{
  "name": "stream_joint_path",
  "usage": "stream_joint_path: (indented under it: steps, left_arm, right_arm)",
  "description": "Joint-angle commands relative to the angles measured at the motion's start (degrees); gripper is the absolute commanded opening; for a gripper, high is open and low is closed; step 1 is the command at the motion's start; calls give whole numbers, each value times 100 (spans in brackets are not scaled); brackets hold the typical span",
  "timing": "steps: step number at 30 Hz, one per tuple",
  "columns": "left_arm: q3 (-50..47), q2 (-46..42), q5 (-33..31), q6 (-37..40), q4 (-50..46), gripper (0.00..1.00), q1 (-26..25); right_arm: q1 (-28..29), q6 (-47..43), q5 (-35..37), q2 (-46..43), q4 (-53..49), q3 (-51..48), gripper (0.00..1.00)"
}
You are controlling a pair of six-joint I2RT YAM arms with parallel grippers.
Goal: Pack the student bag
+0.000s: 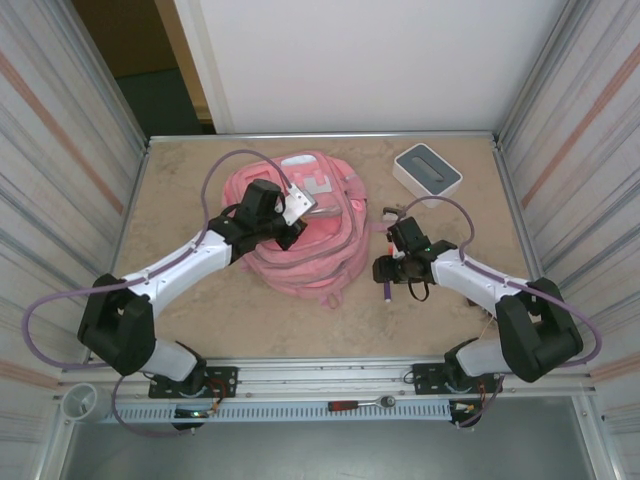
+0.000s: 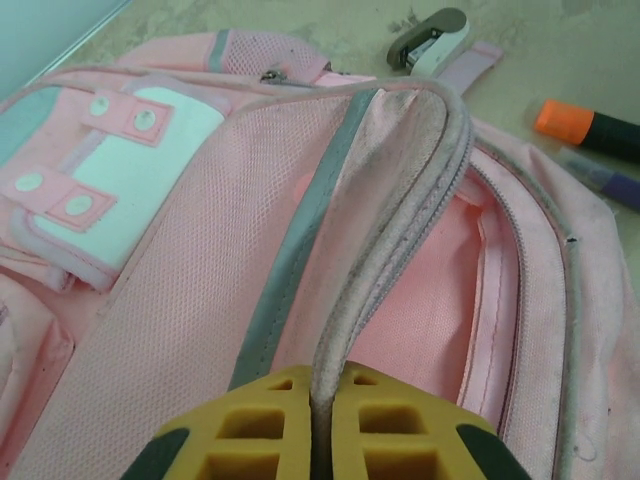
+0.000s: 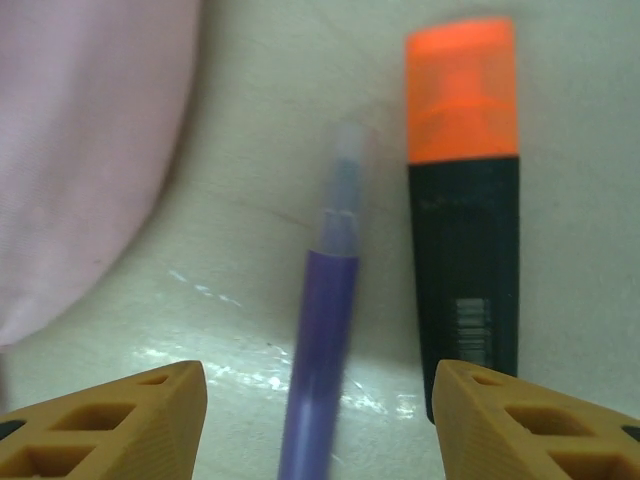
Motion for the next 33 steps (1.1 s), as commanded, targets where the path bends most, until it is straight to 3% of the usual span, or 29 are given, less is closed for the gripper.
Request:
stream_joint_path:
  steps: [1, 11, 16, 20, 24, 33]
  left_arm:
    - [-14, -186, 32, -221, 340, 0, 73]
    - [-23, -259, 39, -316, 353, 0, 73]
    - [155, -485, 283, -793, 359, 0, 320]
    - [215, -608, 1081, -1560, 561, 0, 755]
    - [244, -586, 1345, -1892, 639, 0, 825]
    - [525, -564, 1336, -2364, 601, 0, 838]
  right_arm:
    - [17, 271, 106, 288, 119, 49, 50]
    - [294, 271, 463, 869, 369, 199, 18]
    - [447, 207, 358, -96, 581, 179, 10]
    - [405, 340, -589, -1017, 1433, 202, 9]
    - [586, 1179, -1464, -873, 2661, 469, 7]
    - [1173, 3746, -1798, 800, 4797, 1205, 9]
